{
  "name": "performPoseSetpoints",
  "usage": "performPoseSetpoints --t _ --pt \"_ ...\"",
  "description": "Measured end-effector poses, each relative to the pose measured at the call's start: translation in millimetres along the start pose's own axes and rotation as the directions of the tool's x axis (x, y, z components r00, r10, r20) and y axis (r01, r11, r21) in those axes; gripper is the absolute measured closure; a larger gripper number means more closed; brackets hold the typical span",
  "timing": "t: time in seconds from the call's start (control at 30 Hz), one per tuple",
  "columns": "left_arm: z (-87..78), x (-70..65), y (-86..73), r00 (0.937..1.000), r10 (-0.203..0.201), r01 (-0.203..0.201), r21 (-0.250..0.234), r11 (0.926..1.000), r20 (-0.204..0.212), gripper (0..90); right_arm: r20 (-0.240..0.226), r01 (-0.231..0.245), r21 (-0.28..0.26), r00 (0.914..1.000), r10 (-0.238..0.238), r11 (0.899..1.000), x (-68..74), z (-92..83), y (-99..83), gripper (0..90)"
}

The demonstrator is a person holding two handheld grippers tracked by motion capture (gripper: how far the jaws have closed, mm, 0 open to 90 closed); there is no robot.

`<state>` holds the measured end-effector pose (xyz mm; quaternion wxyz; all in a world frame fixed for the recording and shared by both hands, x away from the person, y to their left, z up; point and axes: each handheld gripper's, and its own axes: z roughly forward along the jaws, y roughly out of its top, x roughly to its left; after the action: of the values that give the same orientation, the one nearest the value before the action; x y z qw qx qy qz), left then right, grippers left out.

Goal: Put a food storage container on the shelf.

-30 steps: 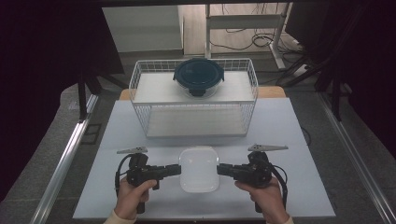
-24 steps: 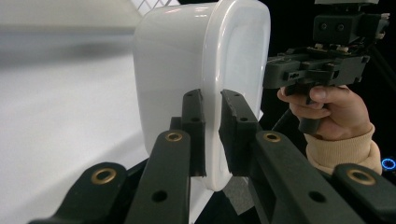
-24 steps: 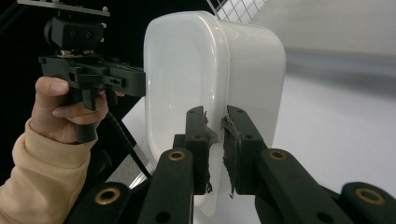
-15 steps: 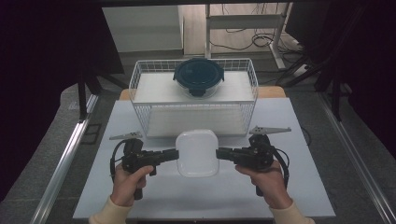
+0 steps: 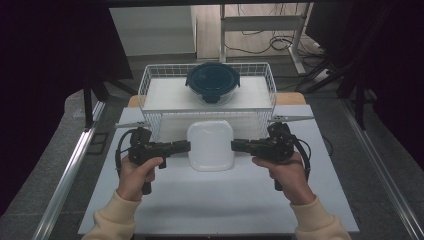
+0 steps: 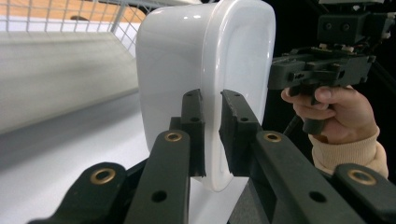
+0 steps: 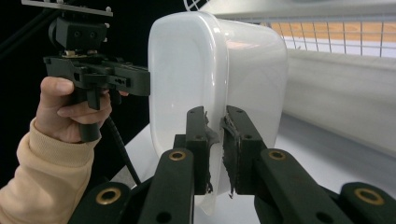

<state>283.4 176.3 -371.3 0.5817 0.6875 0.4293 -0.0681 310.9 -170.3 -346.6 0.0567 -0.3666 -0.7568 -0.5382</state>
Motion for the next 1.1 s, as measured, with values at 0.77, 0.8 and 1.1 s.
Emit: performPoseSetpoints --t 0.77,0.8,1.1 --pt "-12.8 -18.2 47.3 0.9995 0.031 -0.031 -0.013 0.9994 0.006 80.2 -0.012 0.031 -0.029 0.9994 -0.032 0.999 17.1 -14.4 46.0 79.8" --pt "-12.7 -18.6 49.0 0.9994 0.034 -0.034 -0.014 0.9993 0.006 80.3 -0.012 0.033 -0.031 0.9994 -0.033 0.999 16.6 -14.9 47.6 79.8" --pt "-12.0 -22.0 63.1 0.9995 0.03 -0.03 -0.018 0.9994 0.013 80.2 -0.013 0.041 -0.037 0.9991 -0.041 0.998 17.2 -20.9 62.9 79.8"
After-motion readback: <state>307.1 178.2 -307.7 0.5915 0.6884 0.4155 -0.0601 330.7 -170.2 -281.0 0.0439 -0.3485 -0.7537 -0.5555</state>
